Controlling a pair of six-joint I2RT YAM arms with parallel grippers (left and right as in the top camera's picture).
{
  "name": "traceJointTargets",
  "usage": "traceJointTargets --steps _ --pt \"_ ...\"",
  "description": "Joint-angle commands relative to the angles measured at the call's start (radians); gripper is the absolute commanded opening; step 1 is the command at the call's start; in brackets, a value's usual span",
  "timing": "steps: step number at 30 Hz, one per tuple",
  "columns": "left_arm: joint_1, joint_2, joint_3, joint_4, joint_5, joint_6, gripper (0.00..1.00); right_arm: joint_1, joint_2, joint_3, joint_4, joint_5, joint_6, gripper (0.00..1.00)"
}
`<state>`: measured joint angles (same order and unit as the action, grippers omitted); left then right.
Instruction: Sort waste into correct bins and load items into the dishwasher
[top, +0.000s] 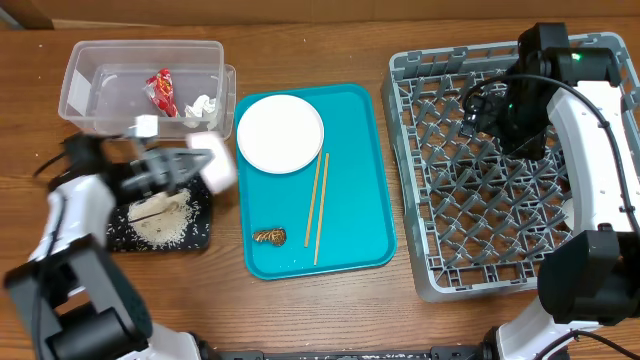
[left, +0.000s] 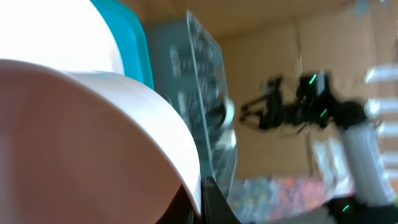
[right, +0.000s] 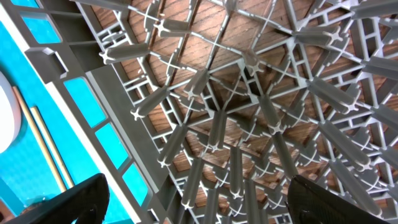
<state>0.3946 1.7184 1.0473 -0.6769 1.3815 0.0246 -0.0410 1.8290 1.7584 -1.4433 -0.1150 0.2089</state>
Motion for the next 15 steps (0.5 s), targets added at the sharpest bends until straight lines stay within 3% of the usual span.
traceJointTargets --steps 1,5,15 --pt "-0.205 -0.019 0.021 0.072 -0.154 -0.132 0.04 0.002 0.003 -0.005 0.001 0.010 -0.004 0.93" --pt "-0.415 -0.019 0.082 0.114 -0.433 -0.191 0.04 0.002 0.003 -0.005 0.001 0.010 -0.004 0.93" --pt "-0.883 -0.018 0.128 0.098 -1.198 -0.185 0.04 0.002 0.003 -0.005 0.002 0.010 -0.004 0.93"
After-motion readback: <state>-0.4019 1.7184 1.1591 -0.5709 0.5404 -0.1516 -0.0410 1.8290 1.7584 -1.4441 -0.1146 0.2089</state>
